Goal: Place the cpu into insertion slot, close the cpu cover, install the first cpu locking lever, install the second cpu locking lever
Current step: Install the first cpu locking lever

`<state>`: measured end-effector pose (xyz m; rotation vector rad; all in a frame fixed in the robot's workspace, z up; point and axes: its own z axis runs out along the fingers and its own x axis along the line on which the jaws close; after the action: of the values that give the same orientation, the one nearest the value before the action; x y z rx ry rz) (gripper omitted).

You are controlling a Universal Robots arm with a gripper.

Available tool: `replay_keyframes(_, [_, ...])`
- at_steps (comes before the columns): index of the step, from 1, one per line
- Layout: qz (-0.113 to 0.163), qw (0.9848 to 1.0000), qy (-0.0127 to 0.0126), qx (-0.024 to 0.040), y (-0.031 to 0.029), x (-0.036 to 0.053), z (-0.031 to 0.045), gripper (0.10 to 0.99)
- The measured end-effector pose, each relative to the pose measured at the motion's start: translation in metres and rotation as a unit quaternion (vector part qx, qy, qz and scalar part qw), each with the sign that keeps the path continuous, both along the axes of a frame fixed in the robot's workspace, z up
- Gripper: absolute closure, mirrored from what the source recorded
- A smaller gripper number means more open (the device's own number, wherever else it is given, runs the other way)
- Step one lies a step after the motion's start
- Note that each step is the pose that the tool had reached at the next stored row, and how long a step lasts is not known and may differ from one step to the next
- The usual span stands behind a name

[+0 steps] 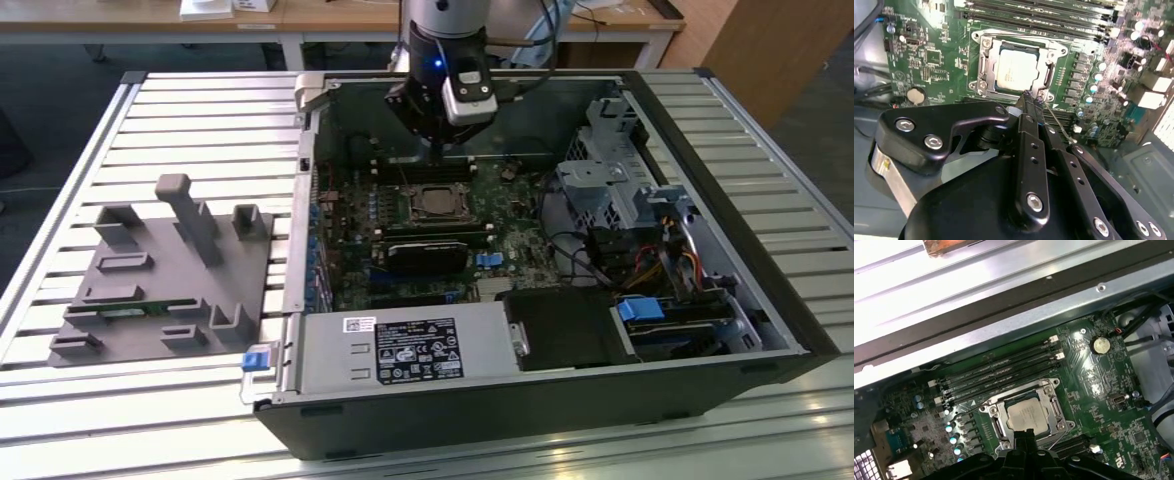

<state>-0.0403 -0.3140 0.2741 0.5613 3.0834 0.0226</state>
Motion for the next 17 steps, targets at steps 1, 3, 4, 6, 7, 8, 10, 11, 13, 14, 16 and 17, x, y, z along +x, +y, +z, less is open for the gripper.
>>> replay_keyframes(1, [0.006, 1.0000, -0.0001, 0.0000, 0.0000, 0.0000, 0.0000, 0.980])
replay_keyframes(3, [0.016, 0.9999, -0.0002, 0.0000, 0.0000, 0.0000, 0.0000, 0.980])
replay_keyframes(4, [0.021, 0.9998, -0.0001, 0.0000, 0.0000, 0.0000, 0.0000, 0.980])
replay_keyframes(6, [0.028, 0.9996, -0.0002, 0.0000, 0.0000, 0.0000, 0.0000, 0.980])
replay_keyframes(7, [0.031, 0.9995, -0.0002, 0.0000, 0.0000, 0.0000, 0.0000, 0.980])
replay_keyframes(8, [0.034, 0.9994, -0.0002, 0.0000, 0.0000, 0.0000, 0.0000, 0.980])
replay_keyframes(10, [0.039, 0.9993, -0.0002, 0.0000, 0.0000, 0.0000, 0.0000, 0.980])
replay_keyframes(11, [0.040, 0.9992, -0.0002, 0.0000, 0.0000, 0.0000, 0.0000, 0.980])
replay_keyframes(13, [0.043, 0.9991, -0.0002, 0.0000, 0.0000, -0.0002, 0.0000, 0.980])
replay_keyframes(14, [0.044, 0.9990, -0.0002, 0.0000, 0.0000, -0.0004, 0.0000, 0.980])
replay_keyframes(16, [0.046, 0.9989, -0.0002, 0.0000, 0.0000, -0.0008, 0.0000, 0.980])
replay_keyframes(17, [0.047, 0.9989, -0.0002, 0.0000, 0.0000, -0.0009, 0.0000, 0.980])
